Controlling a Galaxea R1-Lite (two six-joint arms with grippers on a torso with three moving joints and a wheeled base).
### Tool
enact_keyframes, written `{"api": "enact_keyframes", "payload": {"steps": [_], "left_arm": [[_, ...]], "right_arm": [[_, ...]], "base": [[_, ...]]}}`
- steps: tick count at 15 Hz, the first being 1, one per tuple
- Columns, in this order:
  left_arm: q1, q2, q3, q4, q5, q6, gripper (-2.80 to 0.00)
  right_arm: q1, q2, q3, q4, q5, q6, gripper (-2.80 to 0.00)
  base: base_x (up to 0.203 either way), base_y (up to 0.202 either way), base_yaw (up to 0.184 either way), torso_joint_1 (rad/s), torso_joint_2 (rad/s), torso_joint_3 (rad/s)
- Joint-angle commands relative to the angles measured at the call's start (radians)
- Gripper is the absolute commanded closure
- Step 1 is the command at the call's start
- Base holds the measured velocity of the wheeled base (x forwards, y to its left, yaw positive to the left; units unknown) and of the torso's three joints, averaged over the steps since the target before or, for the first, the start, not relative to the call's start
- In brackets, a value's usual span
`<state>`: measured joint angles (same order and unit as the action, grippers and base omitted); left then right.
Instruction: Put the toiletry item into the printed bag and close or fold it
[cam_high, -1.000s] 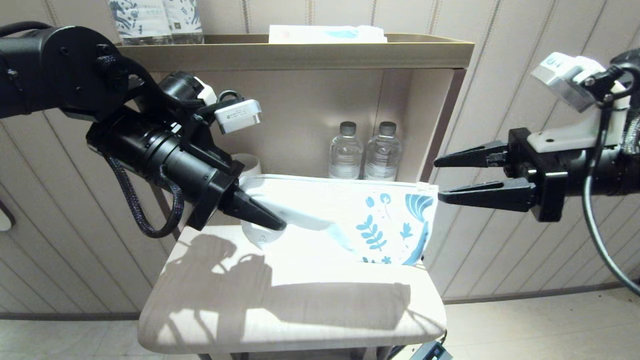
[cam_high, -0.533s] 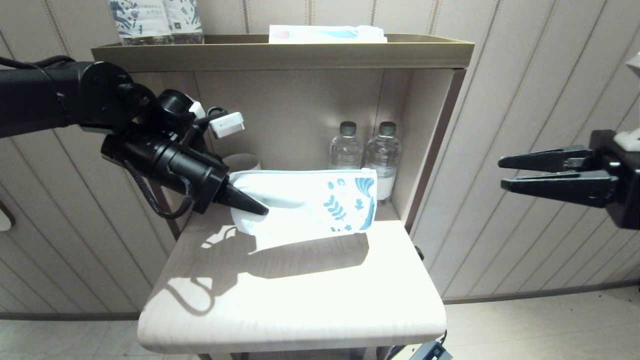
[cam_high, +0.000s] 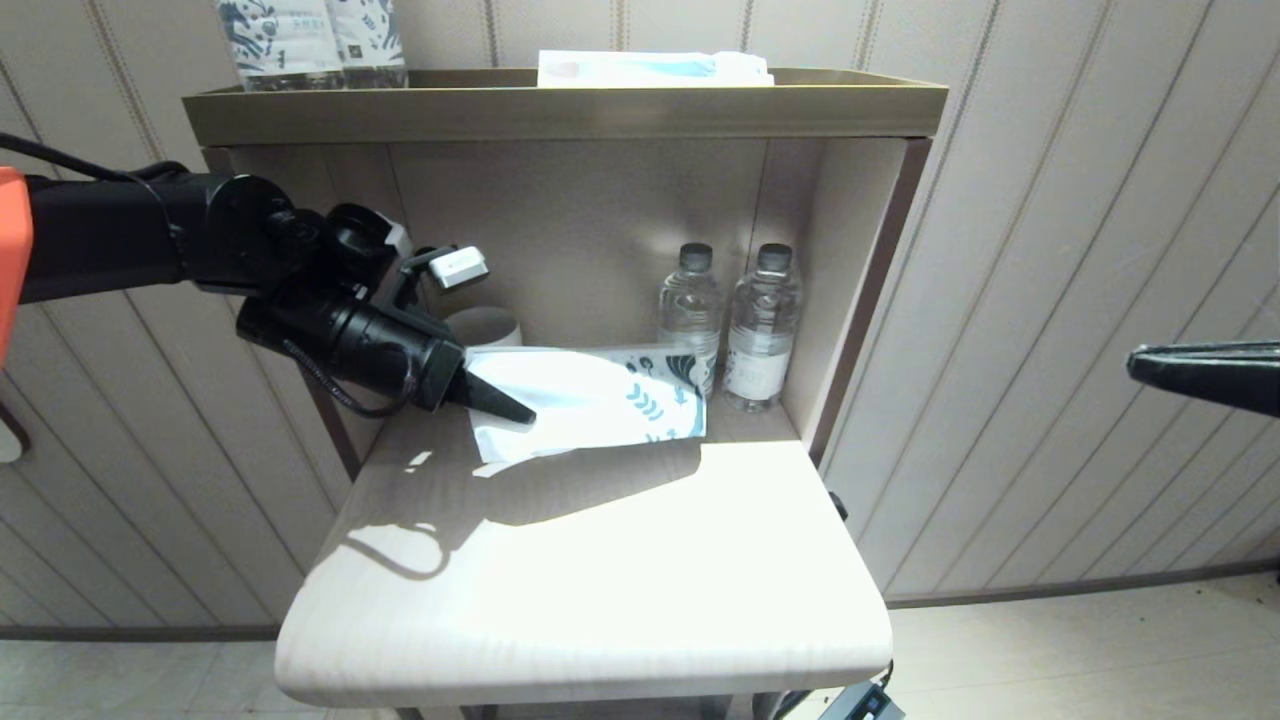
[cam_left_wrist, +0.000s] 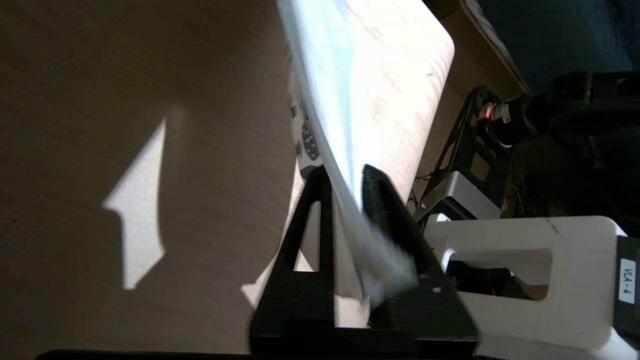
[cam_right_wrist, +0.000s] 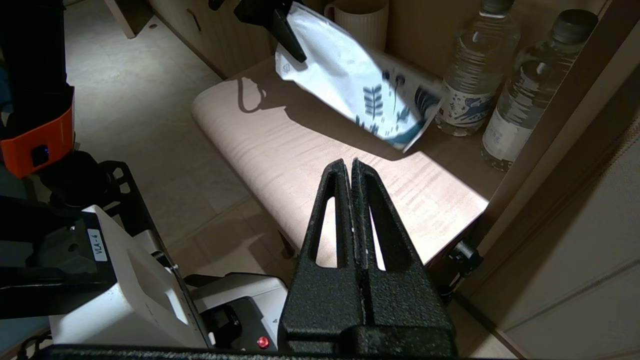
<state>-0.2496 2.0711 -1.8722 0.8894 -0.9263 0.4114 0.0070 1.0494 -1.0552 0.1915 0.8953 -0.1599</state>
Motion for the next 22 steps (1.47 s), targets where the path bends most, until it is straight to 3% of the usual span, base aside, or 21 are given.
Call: {"api": "enact_keyframes", "payload": {"steps": [1,3,8,11,12,15,16,19,22], "left_arm": [[0.000,-0.022,0.030,-0.013,-0.008,0.001,-2.80],[0.000,-0.052,0.071,-0.070,-0.032,-0.003,-2.80],[0.032,-0.167,0.105,-0.066,-0.032,0.005,-2.80],[0.086,-0.281,0.233,-0.058,0.055,0.029,-2.80],[0.113,-0.324,0.289,-0.055,0.094,0.059,-2.80],[0.195,-0.486,0.458,-0.051,0.131,0.142,-2.80],[0.216,-0.545,0.500,-0.051,0.135,0.150,0.00],[0.253,-0.743,0.638,-0.049,0.159,0.155,0.00],[0.267,-0.973,0.767,-0.049,0.198,0.119,0.00]], "right_arm": [[0.001,-0.019,0.003,0.000,0.002,0.003,0.00],[0.002,-0.019,0.006,0.000,0.004,0.002,0.00],[0.024,-0.017,0.017,-0.007,0.007,0.002,0.00],[0.027,-0.019,0.014,-0.007,0.008,0.003,0.00],[0.027,-0.019,0.012,-0.007,0.008,0.010,0.00],[0.025,-0.054,0.031,-0.007,0.008,0.028,0.00],[0.025,-0.066,0.038,-0.006,0.006,0.028,0.00],[0.018,-0.120,0.089,-0.003,0.002,0.030,0.00],[0.013,-0.228,0.136,0.001,-0.012,0.043,0.00]], "base": [[0.000,0.000,0.000,0.000,0.00,0.000],[0.000,0.000,0.000,0.000,0.00,0.000],[0.000,0.000,0.000,0.000,0.00,0.000],[0.000,0.000,0.000,0.000,0.00,0.000],[0.000,0.000,0.000,0.000,0.00,0.000],[0.000,0.000,0.000,0.000,0.00,0.000],[0.000,0.000,0.000,0.000,0.00,0.000],[0.000,0.000,0.000,0.000,0.00,0.000],[0.000,0.000,0.000,0.000,0.00,0.000]]}}
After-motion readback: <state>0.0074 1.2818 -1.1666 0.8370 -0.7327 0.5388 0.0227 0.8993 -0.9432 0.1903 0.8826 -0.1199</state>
